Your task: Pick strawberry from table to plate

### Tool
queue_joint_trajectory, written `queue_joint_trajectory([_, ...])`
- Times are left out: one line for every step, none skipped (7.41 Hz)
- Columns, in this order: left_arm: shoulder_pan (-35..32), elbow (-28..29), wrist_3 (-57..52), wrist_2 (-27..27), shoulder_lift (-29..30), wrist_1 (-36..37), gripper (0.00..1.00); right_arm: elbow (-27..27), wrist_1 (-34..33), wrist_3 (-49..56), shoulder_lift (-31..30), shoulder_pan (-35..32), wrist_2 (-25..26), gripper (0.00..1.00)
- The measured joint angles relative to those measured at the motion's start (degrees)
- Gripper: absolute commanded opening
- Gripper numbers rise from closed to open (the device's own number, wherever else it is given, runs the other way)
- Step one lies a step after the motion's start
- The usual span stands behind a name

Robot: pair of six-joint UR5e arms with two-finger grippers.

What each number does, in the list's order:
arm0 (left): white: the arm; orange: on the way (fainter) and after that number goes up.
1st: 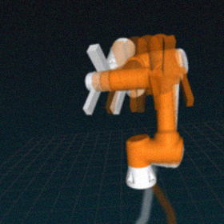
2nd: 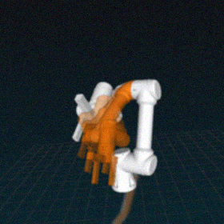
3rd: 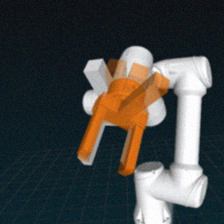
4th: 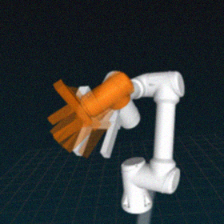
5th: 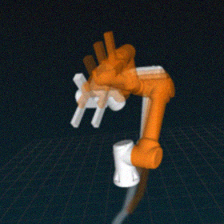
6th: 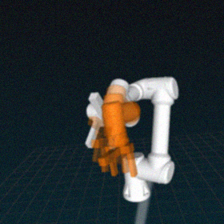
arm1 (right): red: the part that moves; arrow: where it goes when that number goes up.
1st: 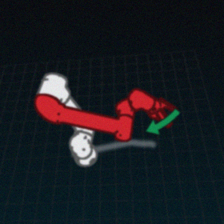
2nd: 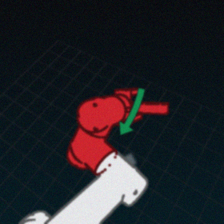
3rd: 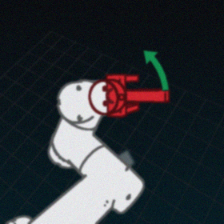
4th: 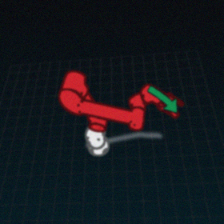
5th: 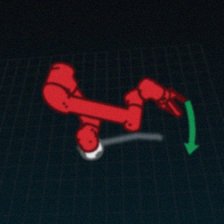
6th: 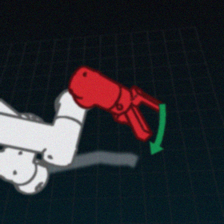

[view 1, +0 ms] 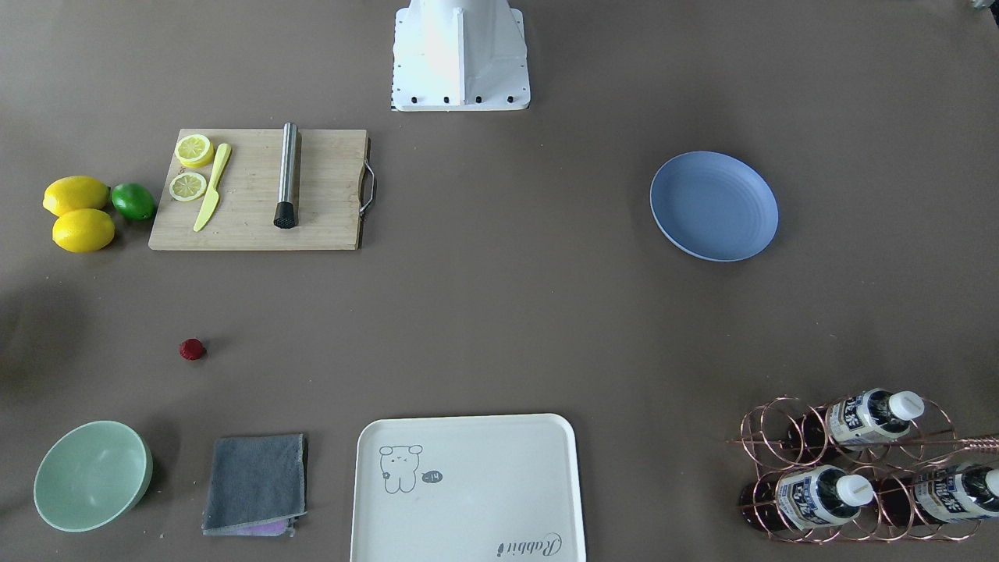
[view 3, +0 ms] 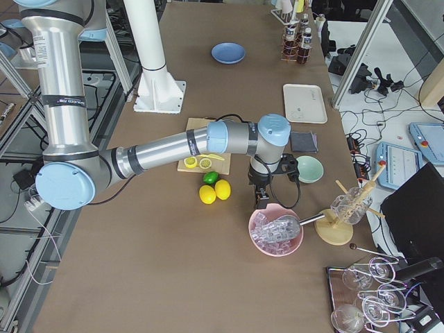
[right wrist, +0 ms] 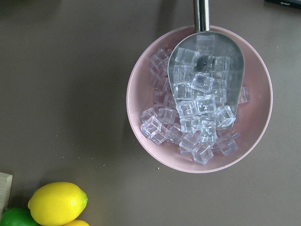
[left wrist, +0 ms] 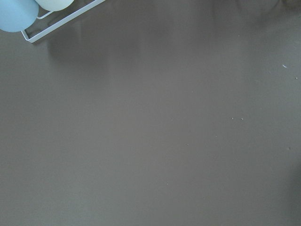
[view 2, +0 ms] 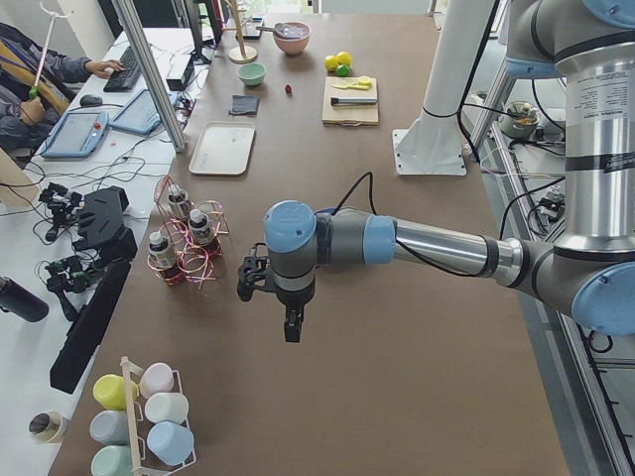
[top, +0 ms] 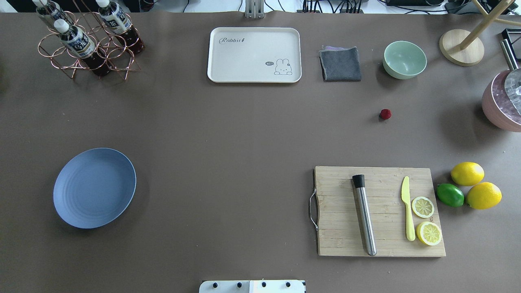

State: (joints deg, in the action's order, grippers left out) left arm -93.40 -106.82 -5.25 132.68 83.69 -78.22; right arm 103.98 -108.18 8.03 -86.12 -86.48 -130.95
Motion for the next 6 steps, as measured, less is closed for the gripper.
queue_joint_trajectory([0.28, 0.20, 0.04, 0.07, -0.14, -0.02, 0.98, 0.07, -0.01, -0.04, -0.03, 0.01, -0.06, 1.00])
queue_joint_trajectory([0.70, 0.40, 0.08, 0.10, -0.22, -0.02, 0.98, 0.10, -0.01, -0.17, -0.03, 0.05, -0.13, 1.00])
queue_joint_trajectory([0.97, 0.48, 0.12, 0.11, -0.25, 0.01, 0.98, 0.08, -0.01, -0.22, -0.02, 0.08, -0.14, 1.00])
queue_joint_trajectory([1.16, 0.60, 0.14, 0.12, -0.26, 0.02, 0.98, 0.14, -0.01, -0.29, -0.03, 0.08, -0.27, 1.00])
queue_joint_trajectory([1.27, 0.61, 0.13, 0.12, -0.24, -0.02, 0.98, 0.04, -0.01, -0.34, -0.07, 0.15, -0.40, 1.00])
queue_joint_trajectory([1.32, 0.53, 0.08, 0.12, -0.21, -0.06, 0.98, -0.41, 0.00, -0.34, -0.07, 0.20, -0.37, 1.00])
